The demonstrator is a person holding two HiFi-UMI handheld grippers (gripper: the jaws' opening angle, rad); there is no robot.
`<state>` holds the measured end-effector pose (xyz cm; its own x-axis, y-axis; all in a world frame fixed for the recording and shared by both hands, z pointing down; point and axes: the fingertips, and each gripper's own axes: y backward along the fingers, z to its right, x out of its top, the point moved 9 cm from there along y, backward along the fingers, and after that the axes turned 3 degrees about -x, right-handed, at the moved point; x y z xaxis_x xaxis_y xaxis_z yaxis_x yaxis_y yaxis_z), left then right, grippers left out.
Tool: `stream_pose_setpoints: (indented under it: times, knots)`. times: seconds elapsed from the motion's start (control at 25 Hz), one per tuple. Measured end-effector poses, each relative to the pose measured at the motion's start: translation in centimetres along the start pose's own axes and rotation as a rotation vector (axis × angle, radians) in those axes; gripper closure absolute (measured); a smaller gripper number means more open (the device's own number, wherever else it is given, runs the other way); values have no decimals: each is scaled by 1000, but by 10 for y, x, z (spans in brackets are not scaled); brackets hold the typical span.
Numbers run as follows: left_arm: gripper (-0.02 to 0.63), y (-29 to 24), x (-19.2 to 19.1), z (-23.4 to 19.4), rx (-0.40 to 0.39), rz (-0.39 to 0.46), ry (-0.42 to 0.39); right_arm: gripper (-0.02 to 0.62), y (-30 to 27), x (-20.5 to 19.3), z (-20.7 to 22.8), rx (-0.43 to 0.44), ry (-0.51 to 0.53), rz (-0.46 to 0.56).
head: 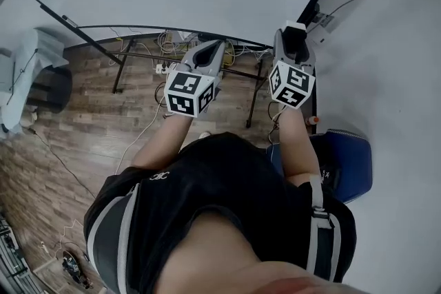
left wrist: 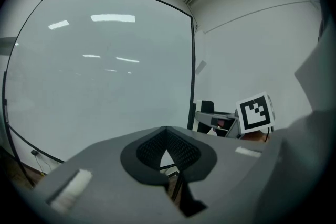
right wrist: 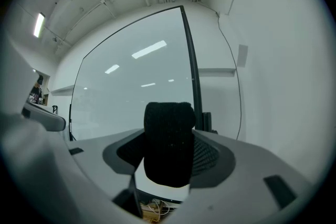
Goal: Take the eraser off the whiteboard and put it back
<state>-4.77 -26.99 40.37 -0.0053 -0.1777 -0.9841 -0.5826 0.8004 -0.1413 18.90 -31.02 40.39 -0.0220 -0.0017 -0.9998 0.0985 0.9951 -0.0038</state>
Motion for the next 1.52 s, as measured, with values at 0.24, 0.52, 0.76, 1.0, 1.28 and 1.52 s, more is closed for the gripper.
stream_pose_setpoints:
  times: [0.24,0.52,0.76,1.0,1.28,1.52]
  knots:
    - [597,3,1,-12,38,0,2,353,-33,-11,4,-37,-26,-43]
    - [597,6,1,-23,76,-1,5,353,-60,-27,3,-44,-21,-84]
    - [597,1,-4,-27,88,-14,11,353,-80,-35,6,-82,6,-84]
    - [597,0,-2,-29,101,-12,16,352,-92,-39,8,-113,22,-106]
    - [597,5,-2,-29,99,-15,26,351,-91,-36,4,-123,30,-109]
    - [597,6,-7,-22,75,-23,28,295,-83,-25,3,-104,-12,-76]
